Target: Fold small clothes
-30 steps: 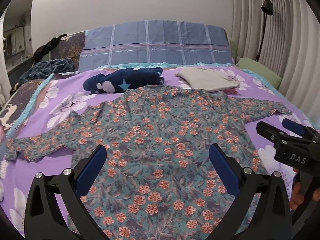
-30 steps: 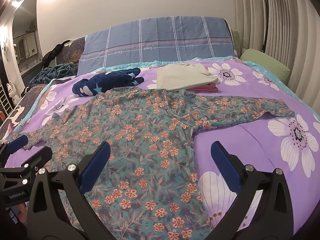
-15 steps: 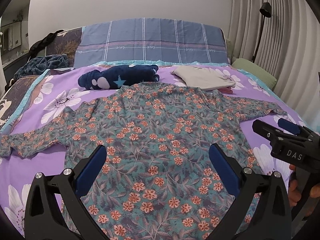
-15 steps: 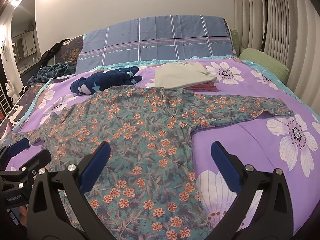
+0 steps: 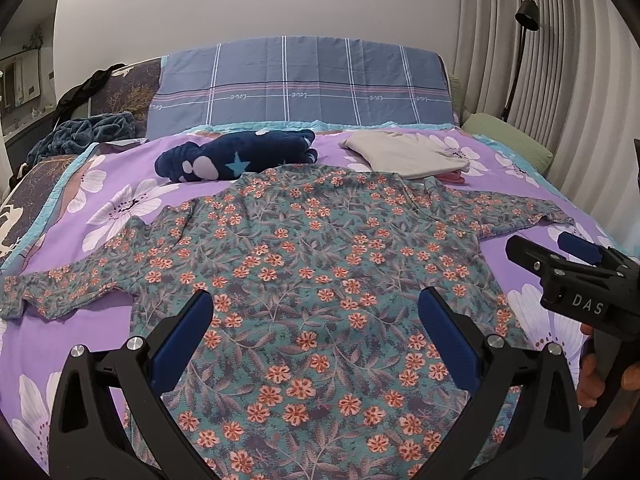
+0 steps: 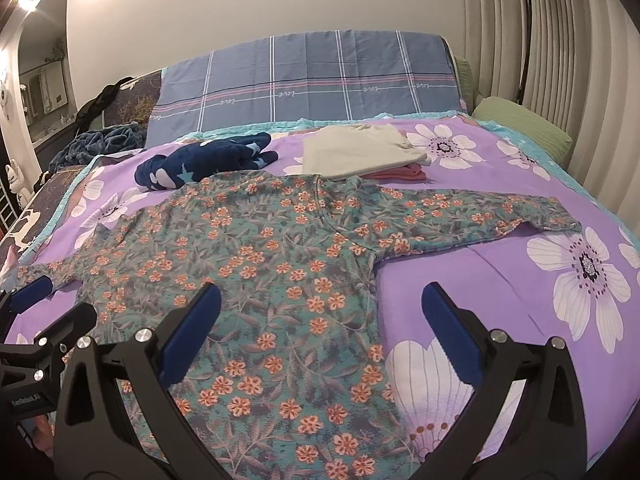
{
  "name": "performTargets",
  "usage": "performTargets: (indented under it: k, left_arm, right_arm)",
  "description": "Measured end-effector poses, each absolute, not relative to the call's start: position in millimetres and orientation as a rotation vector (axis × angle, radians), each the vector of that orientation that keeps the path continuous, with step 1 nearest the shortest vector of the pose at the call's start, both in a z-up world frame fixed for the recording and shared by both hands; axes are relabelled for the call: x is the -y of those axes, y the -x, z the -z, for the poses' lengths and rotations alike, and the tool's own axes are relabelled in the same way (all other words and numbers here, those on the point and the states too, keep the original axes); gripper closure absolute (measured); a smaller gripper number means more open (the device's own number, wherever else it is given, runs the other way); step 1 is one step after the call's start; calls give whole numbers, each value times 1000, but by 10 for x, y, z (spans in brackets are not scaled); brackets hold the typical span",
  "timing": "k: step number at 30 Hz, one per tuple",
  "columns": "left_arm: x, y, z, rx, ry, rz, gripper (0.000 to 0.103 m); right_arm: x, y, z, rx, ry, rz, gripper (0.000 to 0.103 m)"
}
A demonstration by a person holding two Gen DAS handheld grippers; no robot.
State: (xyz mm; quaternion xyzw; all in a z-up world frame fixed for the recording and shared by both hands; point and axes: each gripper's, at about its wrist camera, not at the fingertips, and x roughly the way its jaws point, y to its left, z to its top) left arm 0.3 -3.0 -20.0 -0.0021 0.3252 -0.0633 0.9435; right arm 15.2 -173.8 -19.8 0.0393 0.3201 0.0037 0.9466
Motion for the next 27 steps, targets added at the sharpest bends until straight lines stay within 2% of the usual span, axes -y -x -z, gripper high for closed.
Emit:
performTargets:
  k: [27]
  left_arm:
    - [3,-18,206,-665,-3,123,1]
  right_arm:
    - [1673,-143,186,-644,-74,-22,2]
